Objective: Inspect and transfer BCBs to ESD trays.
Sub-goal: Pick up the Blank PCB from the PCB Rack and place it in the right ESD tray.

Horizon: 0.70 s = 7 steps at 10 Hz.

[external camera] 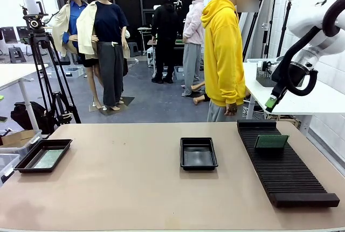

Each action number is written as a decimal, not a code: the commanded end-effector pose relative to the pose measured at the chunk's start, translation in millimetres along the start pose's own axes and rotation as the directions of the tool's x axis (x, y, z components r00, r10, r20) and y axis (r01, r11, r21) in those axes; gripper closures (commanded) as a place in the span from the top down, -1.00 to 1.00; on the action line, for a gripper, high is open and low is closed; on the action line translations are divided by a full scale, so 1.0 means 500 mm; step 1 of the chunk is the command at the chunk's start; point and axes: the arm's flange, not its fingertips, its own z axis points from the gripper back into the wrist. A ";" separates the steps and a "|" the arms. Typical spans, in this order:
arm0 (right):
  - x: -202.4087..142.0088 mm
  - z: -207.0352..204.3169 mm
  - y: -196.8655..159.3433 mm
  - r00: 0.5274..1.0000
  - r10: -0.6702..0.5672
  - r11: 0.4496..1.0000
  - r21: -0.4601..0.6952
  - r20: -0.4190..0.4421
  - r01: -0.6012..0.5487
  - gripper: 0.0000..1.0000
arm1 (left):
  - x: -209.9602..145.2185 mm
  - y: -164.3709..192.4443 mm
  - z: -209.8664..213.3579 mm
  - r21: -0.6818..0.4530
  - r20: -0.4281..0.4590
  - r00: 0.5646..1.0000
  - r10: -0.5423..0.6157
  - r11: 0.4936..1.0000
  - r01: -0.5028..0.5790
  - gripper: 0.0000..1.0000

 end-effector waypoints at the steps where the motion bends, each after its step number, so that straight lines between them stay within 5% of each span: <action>1: 0.012 0.006 -0.009 0.987 0.108 0.993 -0.034 -0.116 -0.113 1.00 | -0.001 -0.003 0.001 0.011 0.006 1.000 0.000 1.000 0.000 1.00; 7: -0.008 -0.025 0.005 0.908 0.316 0.893 -0.237 -0.276 -0.383 1.00 | -0.001 -0.003 0.001 0.011 0.006 1.000 0.000 1.000 0.000 1.00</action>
